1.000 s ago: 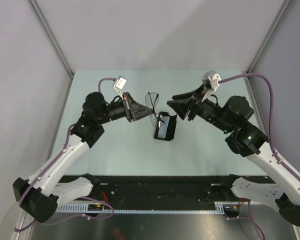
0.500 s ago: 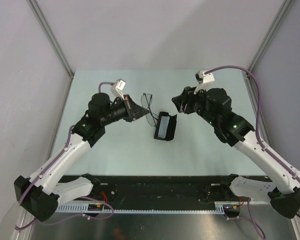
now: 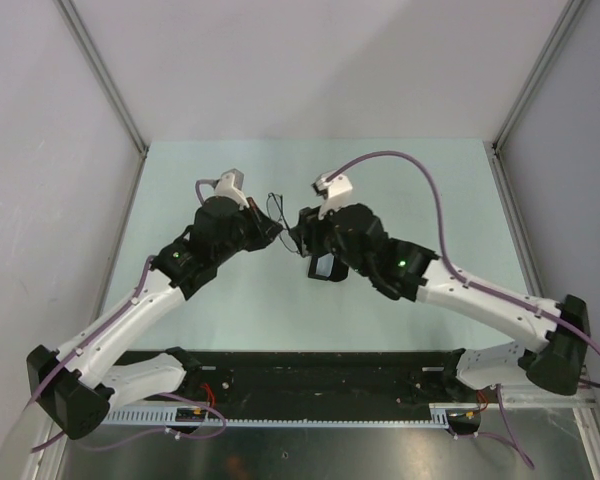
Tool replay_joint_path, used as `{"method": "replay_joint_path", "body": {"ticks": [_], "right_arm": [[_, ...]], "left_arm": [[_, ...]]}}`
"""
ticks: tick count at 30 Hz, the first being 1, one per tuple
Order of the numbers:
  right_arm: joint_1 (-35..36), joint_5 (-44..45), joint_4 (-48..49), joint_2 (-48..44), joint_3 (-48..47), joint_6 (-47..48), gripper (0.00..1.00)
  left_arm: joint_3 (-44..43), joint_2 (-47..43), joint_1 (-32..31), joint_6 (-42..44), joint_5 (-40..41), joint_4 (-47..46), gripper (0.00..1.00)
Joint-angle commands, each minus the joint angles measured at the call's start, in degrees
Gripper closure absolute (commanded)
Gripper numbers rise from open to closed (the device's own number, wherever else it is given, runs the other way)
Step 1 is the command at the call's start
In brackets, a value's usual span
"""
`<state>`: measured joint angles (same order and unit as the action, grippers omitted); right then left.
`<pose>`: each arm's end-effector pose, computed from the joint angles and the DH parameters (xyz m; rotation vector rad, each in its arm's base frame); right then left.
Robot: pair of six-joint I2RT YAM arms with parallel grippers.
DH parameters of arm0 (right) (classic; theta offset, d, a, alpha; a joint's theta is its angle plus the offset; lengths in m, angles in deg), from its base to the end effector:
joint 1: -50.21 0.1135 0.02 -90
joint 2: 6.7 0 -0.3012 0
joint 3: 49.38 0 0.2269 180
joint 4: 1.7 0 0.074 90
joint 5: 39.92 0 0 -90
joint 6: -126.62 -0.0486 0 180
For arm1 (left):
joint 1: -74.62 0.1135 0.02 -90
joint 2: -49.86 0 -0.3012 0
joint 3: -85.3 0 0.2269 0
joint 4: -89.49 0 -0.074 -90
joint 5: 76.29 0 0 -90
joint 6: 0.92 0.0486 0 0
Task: Organize the sunglasses
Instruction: Pass from the left arm to the right
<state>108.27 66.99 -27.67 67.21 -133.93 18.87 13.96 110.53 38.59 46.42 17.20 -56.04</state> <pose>0.1579 0.2265 0.4129 -0.4442 1.8241 0.6554 0.1696 -0.1197 0.3687 -0.1616 2.0754 -0.8112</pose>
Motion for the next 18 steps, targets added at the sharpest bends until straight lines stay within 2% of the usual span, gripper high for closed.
{"method": "replay_joint_path", "body": {"ticks": [1, 8, 13, 18], "right_arm": [[2.66, 8.23, 5.36, 3.96, -2.33, 2.11, 0.51], [1.88, 9.02, 5.01, 4.49, -3.21, 2.64, 0.51], [-0.40, 5.95, 2.20, 3.35, -3.21, 2.03, 0.49], [0.12, 1.82, 4.30, 3.43, -3.21, 5.71, 0.48]], "left_arm": [[-2.35, -0.37, -0.71, -1.64, 6.27, 1.61, 0.99], [-2.00, -0.20, -0.71, -0.15, 6.88, 1.69, 1.00], [-2.61, 0.33, -0.71, 1.69, 6.36, 1.61, 1.00], [-3.40, 1.21, -0.71, 1.70, 5.74, 1.69, 0.99]]}}
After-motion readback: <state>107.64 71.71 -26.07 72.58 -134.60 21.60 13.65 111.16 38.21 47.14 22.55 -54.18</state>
